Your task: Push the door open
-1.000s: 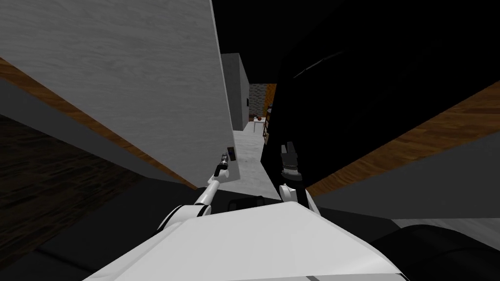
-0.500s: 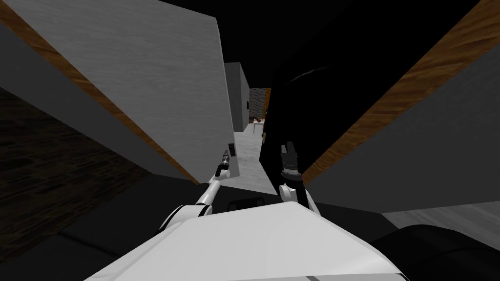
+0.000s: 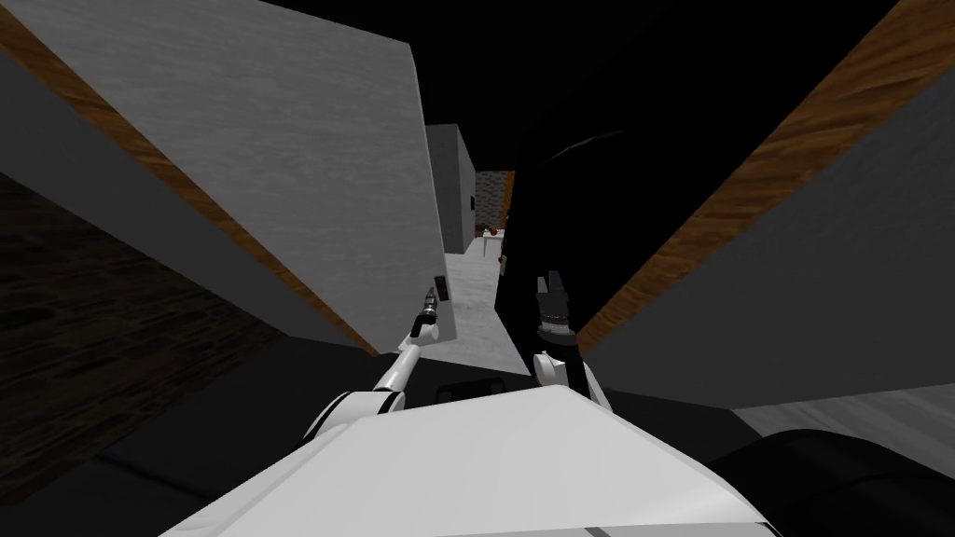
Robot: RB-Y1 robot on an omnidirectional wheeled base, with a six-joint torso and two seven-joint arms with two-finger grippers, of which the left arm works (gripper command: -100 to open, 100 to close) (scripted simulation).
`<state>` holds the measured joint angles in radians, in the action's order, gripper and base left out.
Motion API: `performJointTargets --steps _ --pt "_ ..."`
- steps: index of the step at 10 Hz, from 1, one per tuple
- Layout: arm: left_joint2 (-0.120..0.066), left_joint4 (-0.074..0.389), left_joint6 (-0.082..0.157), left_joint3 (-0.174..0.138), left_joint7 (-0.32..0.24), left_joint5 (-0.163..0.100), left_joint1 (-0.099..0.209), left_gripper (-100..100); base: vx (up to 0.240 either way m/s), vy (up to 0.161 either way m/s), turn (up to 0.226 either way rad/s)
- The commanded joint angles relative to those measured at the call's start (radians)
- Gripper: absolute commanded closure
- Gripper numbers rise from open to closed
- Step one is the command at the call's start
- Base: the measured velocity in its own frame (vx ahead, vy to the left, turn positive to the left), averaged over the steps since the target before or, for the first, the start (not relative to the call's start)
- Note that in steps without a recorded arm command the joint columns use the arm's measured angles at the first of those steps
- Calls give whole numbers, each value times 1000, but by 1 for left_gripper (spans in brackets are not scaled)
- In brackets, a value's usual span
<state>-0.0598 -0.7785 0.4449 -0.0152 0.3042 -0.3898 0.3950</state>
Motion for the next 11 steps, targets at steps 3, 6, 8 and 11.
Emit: performJointTargets --steps 3,6,8,11 --pt "-3 4 10 -5 1 -1 -1 -100 201 2 -27" --pt "5 8 19 -9 2 -2 -2 -100 197 -2 -26" --pt "2 7 17 -8 1 -2 -2 100 37 2 2" --pt "2 7 17 -8 1 -2 -2 100 -25 -1 -3"
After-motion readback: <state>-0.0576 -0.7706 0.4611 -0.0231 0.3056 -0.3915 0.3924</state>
